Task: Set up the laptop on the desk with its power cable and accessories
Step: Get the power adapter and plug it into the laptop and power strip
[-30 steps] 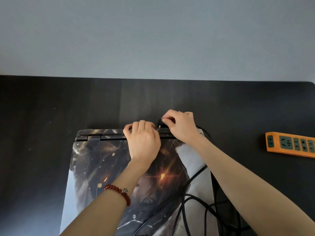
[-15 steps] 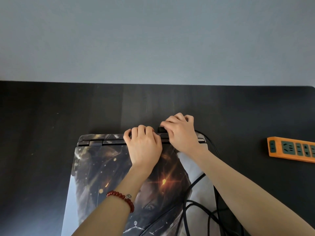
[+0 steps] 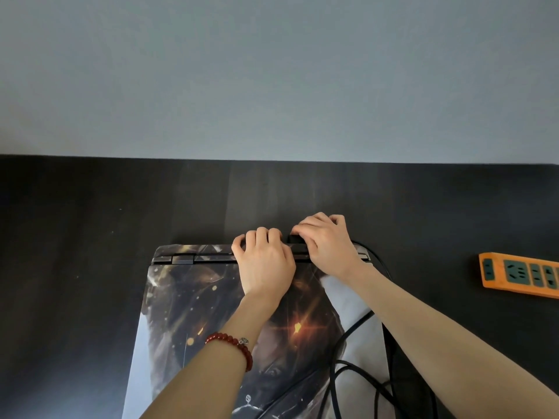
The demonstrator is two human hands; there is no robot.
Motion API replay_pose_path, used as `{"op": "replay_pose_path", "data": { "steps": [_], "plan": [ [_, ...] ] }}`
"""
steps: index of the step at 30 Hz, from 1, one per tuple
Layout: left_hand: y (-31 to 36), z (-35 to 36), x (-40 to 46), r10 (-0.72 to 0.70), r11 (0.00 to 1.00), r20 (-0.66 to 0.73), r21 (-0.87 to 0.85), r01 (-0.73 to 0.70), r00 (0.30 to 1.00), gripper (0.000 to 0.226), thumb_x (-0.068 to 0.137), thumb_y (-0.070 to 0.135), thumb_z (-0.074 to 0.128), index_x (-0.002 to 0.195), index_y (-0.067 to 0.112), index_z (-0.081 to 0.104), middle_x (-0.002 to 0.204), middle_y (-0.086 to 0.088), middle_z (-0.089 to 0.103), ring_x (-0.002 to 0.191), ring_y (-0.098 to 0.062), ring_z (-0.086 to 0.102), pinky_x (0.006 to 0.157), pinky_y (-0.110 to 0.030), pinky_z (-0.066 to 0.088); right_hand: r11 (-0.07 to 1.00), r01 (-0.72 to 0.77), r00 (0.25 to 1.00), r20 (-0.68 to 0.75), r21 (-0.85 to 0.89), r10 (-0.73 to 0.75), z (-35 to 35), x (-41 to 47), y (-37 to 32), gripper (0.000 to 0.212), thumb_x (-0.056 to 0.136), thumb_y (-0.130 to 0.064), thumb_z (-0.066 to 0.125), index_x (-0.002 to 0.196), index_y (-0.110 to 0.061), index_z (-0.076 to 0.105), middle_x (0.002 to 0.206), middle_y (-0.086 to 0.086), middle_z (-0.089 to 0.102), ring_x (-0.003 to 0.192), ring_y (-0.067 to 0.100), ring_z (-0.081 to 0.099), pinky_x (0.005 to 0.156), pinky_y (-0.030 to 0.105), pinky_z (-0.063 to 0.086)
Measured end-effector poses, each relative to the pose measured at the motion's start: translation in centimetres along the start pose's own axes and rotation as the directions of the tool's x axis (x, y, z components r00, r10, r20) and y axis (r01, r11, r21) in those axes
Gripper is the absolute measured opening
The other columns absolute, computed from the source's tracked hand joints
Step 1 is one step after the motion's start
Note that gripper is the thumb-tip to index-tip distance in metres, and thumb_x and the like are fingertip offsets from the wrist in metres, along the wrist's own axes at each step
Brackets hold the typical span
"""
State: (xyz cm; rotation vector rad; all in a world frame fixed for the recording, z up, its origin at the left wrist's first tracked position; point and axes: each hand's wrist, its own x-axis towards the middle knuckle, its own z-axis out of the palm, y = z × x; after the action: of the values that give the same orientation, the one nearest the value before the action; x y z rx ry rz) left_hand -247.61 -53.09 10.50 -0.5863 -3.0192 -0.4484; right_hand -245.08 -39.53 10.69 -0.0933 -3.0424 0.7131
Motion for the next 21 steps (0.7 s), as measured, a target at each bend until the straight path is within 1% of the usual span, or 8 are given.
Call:
{"op": "replay_pose_path", "data": {
  "steps": [4, 8, 12, 13, 15, 17, 18, 21],
  "plan": [
    [-0.1, -0.6, -0.2, -0.001, 0.991, 0.012, -0.137, 0.003, 1.0, 0.01, 0.08, 0.006, 0.056, 0.085, 0.005, 0.064, 0.084, -0.011, 0.065, 0.082, -0.032, 0.059, 0.085, -0.045, 0.042, 0.998, -0.069, 0.998, 0.009, 0.015, 0.069, -0.5, -0.6, -0.6, 0.026, 0.092, -0.009, 0.044, 0.102, -0.019, 0.066, 0.103, -0.005, 0.068, 0.102, 0.019, 0.054, 0.085, 0.036, 0.028],
    [-1.0, -2.5, -2.3, 0.041, 0.943, 0.036, -0.332, -0.027, 0.999, 0.022, 0.082, 0.002, 0.057, 0.103, -0.001, 0.063, 0.108, -0.018, 0.06, 0.105, -0.035, 0.054, 0.098, -0.046, 0.039, 0.983, -0.147, 0.984, -0.083, 0.112, 0.157, -2.4, -4.4, -2.4, 0.033, 0.09, -0.005, 0.047, 0.12, -0.013, 0.059, 0.117, 0.002, 0.064, 0.116, 0.021, 0.052, 0.096, 0.039, 0.031],
    [-2.3, -5.2, -8.1, 0.047, 0.907, 0.09, -0.422, -0.005, 0.995, 0.029, 0.083, 0.006, 0.058, 0.111, 0.002, 0.059, 0.12, -0.016, 0.054, 0.118, -0.033, 0.045, 0.1, -0.047, 0.039, 0.943, -0.191, 0.951, -0.189, 0.273, 0.247, -5.3, -10.2, -4.9, 0.031, 0.087, 0.002, 0.048, 0.114, -0.005, 0.062, 0.115, 0.011, 0.064, 0.11, 0.029, 0.056, 0.095, 0.049, 0.043],
    [-2.7, -5.8, -9.8, 0.041, 0.901, 0.115, -0.435, 0.013, 0.993, 0.029, 0.083, 0.007, 0.059, 0.112, 0.004, 0.059, 0.12, -0.016, 0.053, 0.117, -0.032, 0.045, 0.098, -0.048, 0.04, 0.93, -0.192, 0.943, -0.205, 0.315, 0.264, -5.8, -11.8, -5.6, 0.029, 0.088, 0.003, 0.048, 0.112, -0.004, 0.063, 0.114, 0.012, 0.064, 0.108, 0.028, 0.057, 0.094, 0.047, 0.045],
    [-3.5, -6.7, -13.4, 0.028, 0.905, 0.149, -0.424, 0.039, 0.988, 0.028, 0.083, 0.008, 0.061, 0.11, 0.004, 0.06, 0.117, -0.016, 0.056, 0.112, -0.034, 0.047, 0.094, -0.05, 0.042, 0.915, -0.172, 0.938, -0.222, 0.365, 0.265, -6.6, -15.4, -7.1, 0.027, 0.089, 0.001, 0.047, 0.112, -0.003, 0.062, 0.113, 0.01, 0.063, 0.106, 0.023, 0.057, 0.094, 0.035, 0.045],
    [-4.5, -7.8, -17.4, 0.02, 0.912, 0.18, -0.405, 0.056, 0.983, 0.028, 0.082, 0.009, 0.063, 0.109, 0.005, 0.061, 0.112, -0.016, 0.058, 0.105, -0.036, 0.05, 0.09, -0.049, 0.044, 0.933, -0.127, 0.937, -0.269, 0.336, 0.224, -6.9, -19.6, -9.0, 0.027, 0.089, -0.005, 0.045, 0.111, -0.002, 0.062, 0.109, 0.004, 0.061, 0.103, 0.015, 0.055, 0.094, 0.02, 0.04],
    [-5.0, -8.1, -19.1, 0.018, 0.912, 0.193, -0.404, 0.063, 0.981, 0.028, 0.081, 0.009, 0.064, 0.109, 0.005, 0.061, 0.11, -0.016, 0.058, 0.103, -0.035, 0.051, 0.089, -0.048, 0.044, 0.949, -0.106, 0.934, -0.298, 0.297, 0.198, -6.8, -21.5, -9.6, 0.029, 0.089, -0.009, 0.044, 0.11, -0.002, 0.062, 0.108, 0.001, 0.059, 0.102, 0.014, 0.053, 0.093, 0.018, 0.038],
    [-6.6, -8.7, -23.5, -0.008, 0.917, 0.264, -0.383, 0.112, 0.964, 0.03, 0.082, 0.011, 0.064, 0.112, 0.006, 0.059, 0.11, -0.014, 0.058, 0.105, -0.033, 0.051, 0.091, -0.046, 0.043, 0.988, -0.071, 0.942, -0.316, 0.137, 0.111, -5.6, -27.1, -11.1, 0.029, 0.088, -0.012, 0.044, 0.108, -0.005, 0.063, 0.104, 0.005, 0.062, 0.101, 0.016, 0.053, 0.092, 0.03, 0.039]
  ]
}}
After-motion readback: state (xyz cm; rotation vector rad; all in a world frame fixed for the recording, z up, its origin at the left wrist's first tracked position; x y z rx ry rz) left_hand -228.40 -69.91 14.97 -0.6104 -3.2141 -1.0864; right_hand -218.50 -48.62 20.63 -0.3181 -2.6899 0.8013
